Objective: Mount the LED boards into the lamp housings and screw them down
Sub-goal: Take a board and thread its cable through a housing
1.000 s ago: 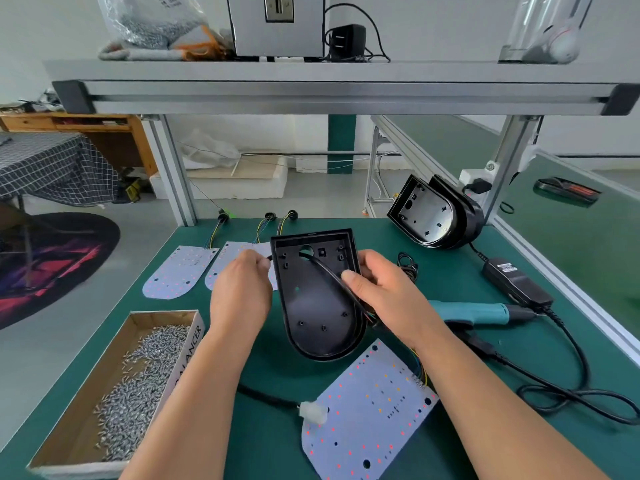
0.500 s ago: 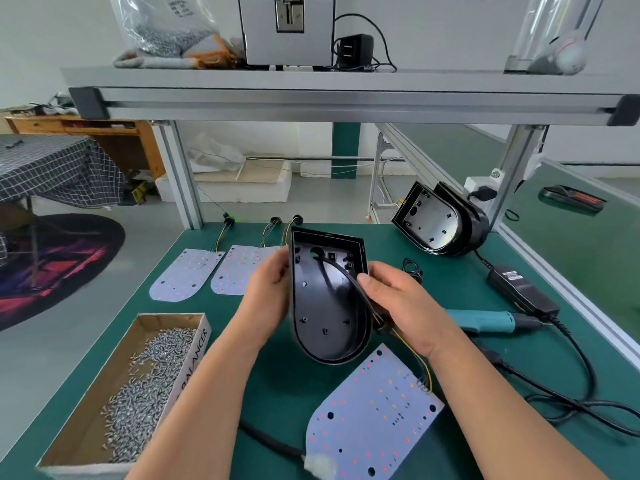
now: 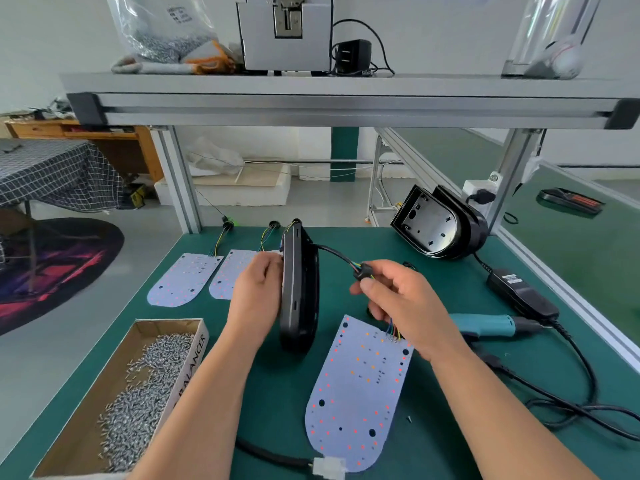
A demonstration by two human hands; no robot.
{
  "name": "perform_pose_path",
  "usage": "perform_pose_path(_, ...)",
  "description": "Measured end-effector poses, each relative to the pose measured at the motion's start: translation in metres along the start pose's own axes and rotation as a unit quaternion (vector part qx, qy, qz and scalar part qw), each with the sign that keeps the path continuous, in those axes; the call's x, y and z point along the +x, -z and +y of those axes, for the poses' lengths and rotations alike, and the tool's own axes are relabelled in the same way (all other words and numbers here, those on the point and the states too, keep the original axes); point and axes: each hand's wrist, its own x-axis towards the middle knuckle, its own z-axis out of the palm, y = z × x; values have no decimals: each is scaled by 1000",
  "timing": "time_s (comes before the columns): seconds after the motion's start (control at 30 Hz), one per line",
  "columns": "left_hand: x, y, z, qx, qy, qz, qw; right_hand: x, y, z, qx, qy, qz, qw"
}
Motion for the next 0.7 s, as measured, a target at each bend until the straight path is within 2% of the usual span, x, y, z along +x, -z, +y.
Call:
perform_pose_path(0.13,-6,-1,8,-83,-6,-31,996,-2,-6,-4,19,27,28,999)
perform_pose_path(0.3,-7,3,12,-90,-63,-74,991,-2,-1,-4,-16,43,18,999)
perform_pose_path(0.47,-13,-5,16,-139,-31,-119,983,1,4,-4,124,41,69,989)
perform_pose_path(0.6,-15,-11,14,-112,-42,-102,988,4,4,1,190,28,57,980)
perform_pose_path(0.7,-11,-13,11,-21,-19,-58,998,6,4,4,193,15,52,980)
